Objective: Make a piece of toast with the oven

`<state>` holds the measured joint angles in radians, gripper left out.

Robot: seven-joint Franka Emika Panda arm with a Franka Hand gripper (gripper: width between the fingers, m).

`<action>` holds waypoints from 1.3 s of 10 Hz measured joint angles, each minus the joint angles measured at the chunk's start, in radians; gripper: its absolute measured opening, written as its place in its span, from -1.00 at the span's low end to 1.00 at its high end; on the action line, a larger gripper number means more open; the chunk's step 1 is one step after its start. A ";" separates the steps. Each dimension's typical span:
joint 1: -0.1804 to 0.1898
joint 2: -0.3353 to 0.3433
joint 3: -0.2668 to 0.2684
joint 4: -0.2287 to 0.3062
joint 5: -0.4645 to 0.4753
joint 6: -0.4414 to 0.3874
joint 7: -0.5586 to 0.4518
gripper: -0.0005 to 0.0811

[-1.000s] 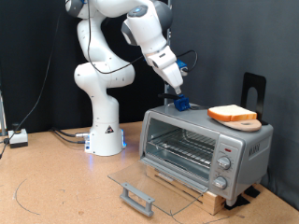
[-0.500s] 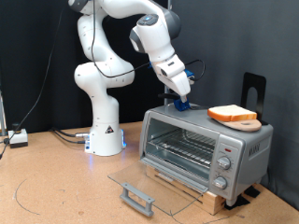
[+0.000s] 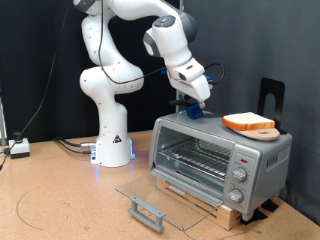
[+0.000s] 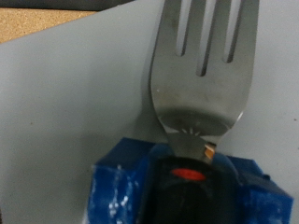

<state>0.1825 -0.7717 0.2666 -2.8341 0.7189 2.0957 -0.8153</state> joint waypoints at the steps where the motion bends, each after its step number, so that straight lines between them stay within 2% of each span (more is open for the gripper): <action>1: -0.001 0.000 0.012 -0.003 -0.001 0.006 0.004 0.99; 13: -0.037 0.013 0.084 -0.028 0.000 0.050 0.031 0.99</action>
<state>0.1452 -0.7585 0.3503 -2.8621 0.7192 2.1453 -0.7839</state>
